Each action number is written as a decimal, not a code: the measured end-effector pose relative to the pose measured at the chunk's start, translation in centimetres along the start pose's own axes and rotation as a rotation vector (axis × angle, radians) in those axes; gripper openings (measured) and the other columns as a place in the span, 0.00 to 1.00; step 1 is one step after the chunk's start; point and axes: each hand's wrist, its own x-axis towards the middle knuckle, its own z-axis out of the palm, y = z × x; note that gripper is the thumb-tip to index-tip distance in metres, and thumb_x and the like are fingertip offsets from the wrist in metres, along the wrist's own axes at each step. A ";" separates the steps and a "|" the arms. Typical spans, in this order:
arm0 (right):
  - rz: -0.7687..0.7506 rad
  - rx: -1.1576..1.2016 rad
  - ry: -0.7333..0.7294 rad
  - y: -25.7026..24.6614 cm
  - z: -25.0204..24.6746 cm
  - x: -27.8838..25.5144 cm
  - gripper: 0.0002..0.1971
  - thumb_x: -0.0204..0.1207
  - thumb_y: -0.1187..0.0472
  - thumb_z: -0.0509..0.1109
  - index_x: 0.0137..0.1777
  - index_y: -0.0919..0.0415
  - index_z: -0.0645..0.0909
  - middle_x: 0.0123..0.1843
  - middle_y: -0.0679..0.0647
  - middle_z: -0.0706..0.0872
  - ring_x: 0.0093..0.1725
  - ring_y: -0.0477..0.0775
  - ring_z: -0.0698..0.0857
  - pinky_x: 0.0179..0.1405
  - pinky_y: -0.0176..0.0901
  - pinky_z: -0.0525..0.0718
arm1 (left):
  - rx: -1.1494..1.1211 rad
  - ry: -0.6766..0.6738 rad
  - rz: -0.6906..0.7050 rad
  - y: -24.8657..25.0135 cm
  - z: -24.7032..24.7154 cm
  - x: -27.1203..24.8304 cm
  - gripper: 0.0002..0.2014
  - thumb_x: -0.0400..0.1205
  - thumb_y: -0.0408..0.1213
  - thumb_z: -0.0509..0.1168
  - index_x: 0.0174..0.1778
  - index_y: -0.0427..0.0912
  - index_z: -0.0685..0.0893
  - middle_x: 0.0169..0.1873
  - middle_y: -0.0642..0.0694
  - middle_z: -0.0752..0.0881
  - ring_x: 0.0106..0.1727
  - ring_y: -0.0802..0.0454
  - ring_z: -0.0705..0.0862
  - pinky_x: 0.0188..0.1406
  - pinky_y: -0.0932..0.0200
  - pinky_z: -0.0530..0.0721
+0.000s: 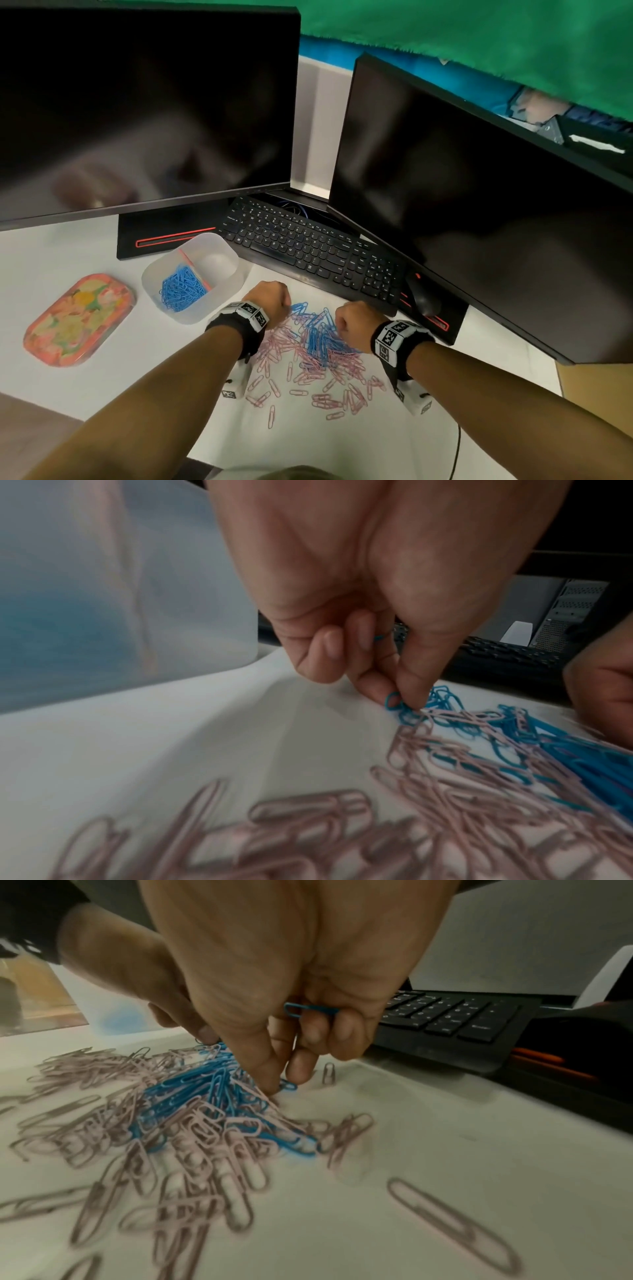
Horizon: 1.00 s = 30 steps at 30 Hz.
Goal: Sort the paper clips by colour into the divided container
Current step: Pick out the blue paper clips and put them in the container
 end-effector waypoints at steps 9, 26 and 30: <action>0.036 0.106 -0.042 0.0 0.5 -0.8 0.12 0.70 0.70 0.64 0.46 0.51 0.77 0.44 0.48 0.80 0.45 0.54 0.82 0.41 0.43 0.80 | -0.175 0.008 -0.061 -1.8 -0.2 -1.5 0.10 0.75 0.33 0.69 0.47 0.52 0.83 0.37 0.55 0.85 0.45 0.52 0.84 0.48 0.65 0.77; 0.367 1.413 0.016 -0.5 -0.4 -1.6 0.18 0.70 0.74 0.49 0.43 0.68 0.82 0.28 0.54 0.69 0.22 0.48 0.64 0.20 0.36 0.61 | -1.180 -0.065 -0.210 -2.5 -1.1 -3.3 0.09 0.71 0.27 0.49 0.28 0.38 0.71 0.22 0.43 0.69 0.17 0.54 0.61 0.24 0.69 0.56; 0.345 1.591 -0.046 -1.8 -1.0 -2.1 0.13 0.69 0.71 0.48 0.36 0.64 0.75 0.27 0.55 0.71 0.23 0.51 0.67 0.23 0.38 0.63 | -1.381 -0.106 -0.244 -1.9 -1.6 -3.7 0.06 0.65 0.30 0.48 0.29 0.39 0.70 0.22 0.44 0.70 0.20 0.50 0.67 0.24 0.68 0.59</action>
